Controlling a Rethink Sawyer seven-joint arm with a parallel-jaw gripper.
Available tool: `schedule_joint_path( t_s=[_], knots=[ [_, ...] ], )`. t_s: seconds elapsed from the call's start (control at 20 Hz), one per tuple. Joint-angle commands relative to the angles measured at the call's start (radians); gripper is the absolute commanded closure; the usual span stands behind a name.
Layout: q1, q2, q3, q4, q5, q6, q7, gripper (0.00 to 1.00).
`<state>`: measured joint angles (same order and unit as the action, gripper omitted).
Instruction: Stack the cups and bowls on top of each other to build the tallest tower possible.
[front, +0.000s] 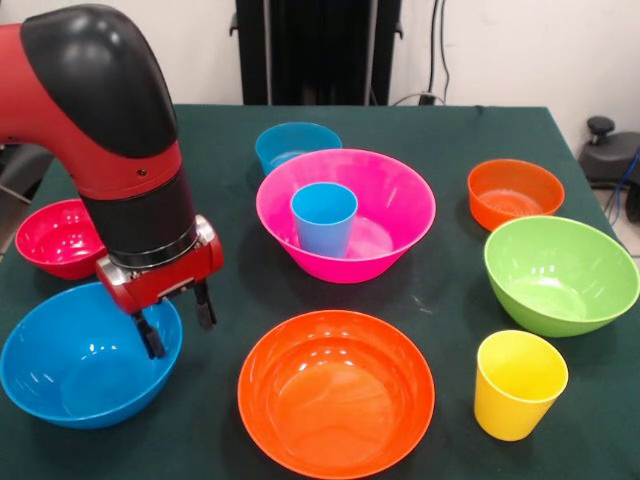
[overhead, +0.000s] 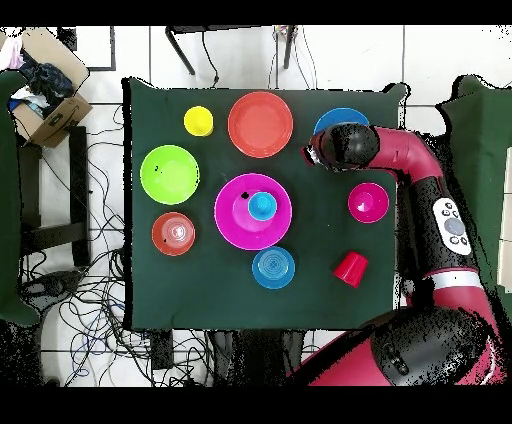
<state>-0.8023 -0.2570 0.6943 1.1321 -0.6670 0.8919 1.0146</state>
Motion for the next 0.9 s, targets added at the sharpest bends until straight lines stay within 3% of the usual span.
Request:
schedule_joint_path(
  t_s=[0.05,0.5,0.55,0.9],
  knots=[
    [0.032,0.006,-0.048,-0.043,-0.108,-0.068,-0.151,0.00],
    [0.033,0.007,-0.047,-0.045,-0.125,-0.073,-0.132,0.00],
    [0.035,0.006,-0.048,-0.044,-0.127,-0.072,-0.129,1.00],
    [0.027,-0.009,-0.046,-0.046,-0.121,-0.049,-0.142,1.00]
  ],
)
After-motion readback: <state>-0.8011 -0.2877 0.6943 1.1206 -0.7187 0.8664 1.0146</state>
